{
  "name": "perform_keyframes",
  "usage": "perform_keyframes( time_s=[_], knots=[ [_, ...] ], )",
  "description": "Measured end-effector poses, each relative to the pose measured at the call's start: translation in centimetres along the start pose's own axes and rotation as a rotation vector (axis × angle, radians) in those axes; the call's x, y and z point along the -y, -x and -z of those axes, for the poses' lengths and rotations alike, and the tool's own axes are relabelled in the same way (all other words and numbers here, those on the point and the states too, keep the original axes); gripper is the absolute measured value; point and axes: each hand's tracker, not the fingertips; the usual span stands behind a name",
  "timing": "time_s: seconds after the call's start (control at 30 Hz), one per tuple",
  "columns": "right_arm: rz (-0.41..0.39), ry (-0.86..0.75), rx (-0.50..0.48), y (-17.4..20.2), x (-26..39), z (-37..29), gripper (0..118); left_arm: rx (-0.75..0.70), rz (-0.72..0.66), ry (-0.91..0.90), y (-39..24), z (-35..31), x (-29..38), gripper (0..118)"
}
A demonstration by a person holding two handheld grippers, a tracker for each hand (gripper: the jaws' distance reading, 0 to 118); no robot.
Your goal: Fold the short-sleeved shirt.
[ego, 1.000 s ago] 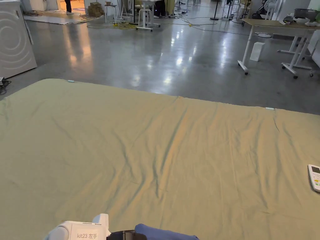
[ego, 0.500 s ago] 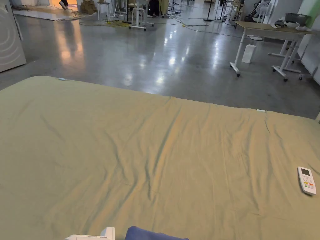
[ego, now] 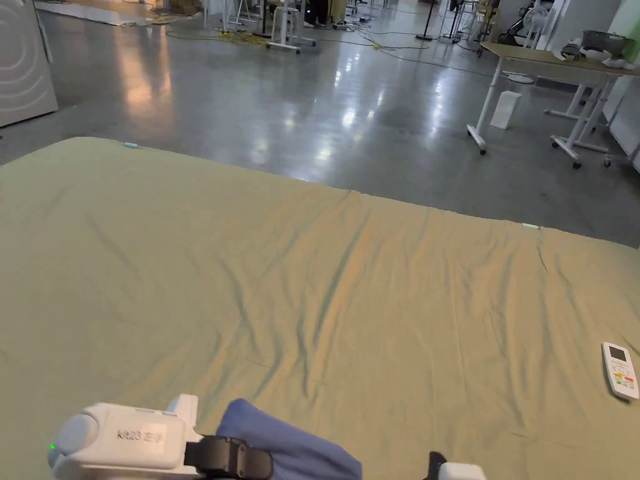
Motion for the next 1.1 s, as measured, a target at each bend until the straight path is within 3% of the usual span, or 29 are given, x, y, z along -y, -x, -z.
perform_keyframes(
  time_s=[0.47, 0.6, 0.77, 0.8, 0.87, 1.0, 1.1],
  knots=[
    [0.03, -0.176, 0.103, -6.2, -7.3, -0.8, 0, -0.554, 0.023, -0.06, 4.6, -21.0, -10.3, 21],
    [0.039, -0.184, 0.125, -6.7, -7.4, -1.2, 0, -0.767, 0.003, -0.015, 6.8, -24.6, -12.3, 22],
    [0.033, -0.177, 0.13, -6.3, -7.1, -1.7, 0, -0.919, -0.036, 0.034, 11.6, -26.7, -13.9, 22],
    [0.031, -0.173, 0.129, -6.2, -6.9, -1.7, 0, -0.95, -0.032, 0.039, 10.2, -25.9, -12.7, 23],
    [0.03, -0.166, 0.126, -6.1, -6.6, -1.6, 0, -0.997, -0.006, 0.032, 10.3, -25.7, -12.2, 31],
    [0.033, -0.16, 0.123, -6.1, -6.2, -1.1, 0, -1.066, 0.022, 0.018, 8.4, -24.9, -10.5, 67],
    [0.034, -0.158, 0.114, -6.0, -6.1, -0.8, 0, -1.172, 0.059, -0.019, 7.9, -25.9, -11.5, 69]
  ],
)
